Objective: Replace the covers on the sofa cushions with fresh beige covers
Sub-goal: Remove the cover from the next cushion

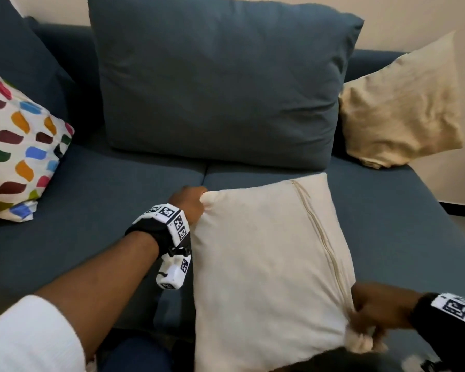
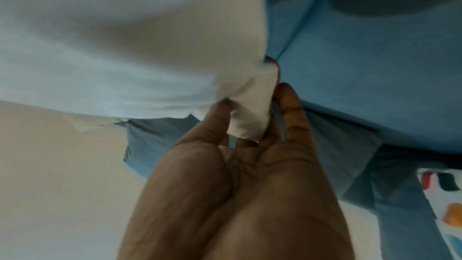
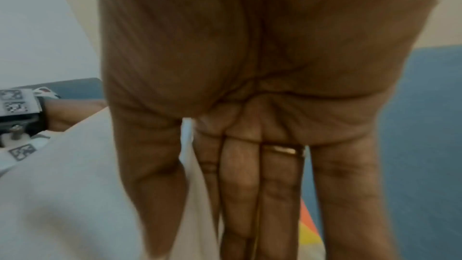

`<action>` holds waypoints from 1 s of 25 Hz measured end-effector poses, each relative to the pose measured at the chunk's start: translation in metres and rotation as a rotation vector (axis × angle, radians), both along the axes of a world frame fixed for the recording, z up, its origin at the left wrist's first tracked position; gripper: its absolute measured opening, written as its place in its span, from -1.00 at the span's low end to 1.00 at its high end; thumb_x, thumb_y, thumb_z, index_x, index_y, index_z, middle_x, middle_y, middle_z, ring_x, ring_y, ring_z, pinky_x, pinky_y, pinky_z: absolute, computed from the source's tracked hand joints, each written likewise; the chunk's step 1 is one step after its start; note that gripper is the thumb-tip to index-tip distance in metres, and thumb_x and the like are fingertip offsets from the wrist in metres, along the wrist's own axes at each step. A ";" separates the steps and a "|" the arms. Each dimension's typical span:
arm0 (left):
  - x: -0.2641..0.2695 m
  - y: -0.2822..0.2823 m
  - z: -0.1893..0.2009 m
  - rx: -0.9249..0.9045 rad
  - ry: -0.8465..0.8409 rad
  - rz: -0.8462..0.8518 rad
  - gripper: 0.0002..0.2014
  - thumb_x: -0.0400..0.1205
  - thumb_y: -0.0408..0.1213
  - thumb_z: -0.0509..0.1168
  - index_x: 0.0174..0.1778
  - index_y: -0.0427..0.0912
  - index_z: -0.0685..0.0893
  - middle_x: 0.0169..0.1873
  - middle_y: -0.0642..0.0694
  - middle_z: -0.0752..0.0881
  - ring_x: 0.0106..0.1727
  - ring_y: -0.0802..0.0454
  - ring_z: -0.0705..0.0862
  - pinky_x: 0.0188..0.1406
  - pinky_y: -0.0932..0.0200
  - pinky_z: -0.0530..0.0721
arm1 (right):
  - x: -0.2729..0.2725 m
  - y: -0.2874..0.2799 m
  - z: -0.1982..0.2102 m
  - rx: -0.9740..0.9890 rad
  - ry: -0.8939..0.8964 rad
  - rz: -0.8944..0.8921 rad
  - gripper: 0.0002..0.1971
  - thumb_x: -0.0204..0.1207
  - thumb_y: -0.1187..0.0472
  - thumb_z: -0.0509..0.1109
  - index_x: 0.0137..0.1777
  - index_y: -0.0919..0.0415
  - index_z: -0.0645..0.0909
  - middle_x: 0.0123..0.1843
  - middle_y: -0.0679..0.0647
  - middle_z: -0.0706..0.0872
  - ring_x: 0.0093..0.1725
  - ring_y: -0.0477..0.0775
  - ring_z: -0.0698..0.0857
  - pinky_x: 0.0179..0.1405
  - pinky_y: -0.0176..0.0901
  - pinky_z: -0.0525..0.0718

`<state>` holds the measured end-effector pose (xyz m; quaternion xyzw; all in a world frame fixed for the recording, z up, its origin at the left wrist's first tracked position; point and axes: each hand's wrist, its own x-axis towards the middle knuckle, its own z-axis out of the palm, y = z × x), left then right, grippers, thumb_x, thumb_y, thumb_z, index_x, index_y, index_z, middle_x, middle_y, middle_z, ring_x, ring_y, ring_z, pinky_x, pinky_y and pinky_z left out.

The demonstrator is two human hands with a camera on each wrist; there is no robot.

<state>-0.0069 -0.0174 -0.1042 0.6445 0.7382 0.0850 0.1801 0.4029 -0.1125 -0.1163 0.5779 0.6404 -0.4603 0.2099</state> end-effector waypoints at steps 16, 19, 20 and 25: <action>0.163 0.123 0.011 -0.132 -0.052 -0.312 -0.71 0.64 -0.11 0.39 0.07 -0.29 0.79 0.05 -0.24 0.79 0.12 -0.23 0.74 0.11 0.01 0.69 | -0.092 0.219 0.062 0.829 -0.160 0.470 -0.66 0.67 0.22 0.33 0.40 -0.01 0.69 0.33 0.04 0.75 0.27 0.16 0.71 0.23 -0.13 0.57; 0.173 0.132 0.004 -0.192 -0.039 -0.376 -0.68 0.74 -0.21 0.26 0.24 -0.37 0.72 0.21 -0.32 0.73 0.26 -0.26 0.68 0.14 0.03 0.58 | -0.102 0.227 0.042 0.735 -0.245 0.564 -0.64 0.62 0.18 0.36 0.40 -0.03 0.68 0.33 0.06 0.75 0.27 0.22 0.70 0.27 -0.08 0.63; 0.173 0.135 0.000 -0.213 -0.038 -0.397 -0.69 0.75 -0.22 0.25 0.27 -0.34 0.72 0.23 -0.30 0.73 0.27 -0.24 0.68 0.11 0.06 0.57 | -0.102 0.227 0.041 0.721 -0.251 0.570 -0.67 0.59 0.14 0.39 0.34 -0.03 0.72 0.27 0.06 0.78 0.21 0.22 0.72 0.24 -0.06 0.66; 0.170 0.136 0.003 -0.189 0.045 -0.449 -0.69 0.70 -0.14 0.34 0.16 -0.33 0.76 0.14 -0.27 0.77 0.09 -0.21 0.71 -0.03 0.03 0.55 | -0.090 0.221 0.055 0.667 -0.077 0.441 -0.69 0.46 0.03 0.57 0.20 -0.08 0.70 0.06 -0.14 0.76 0.00 -0.02 0.73 -0.11 -0.26 0.65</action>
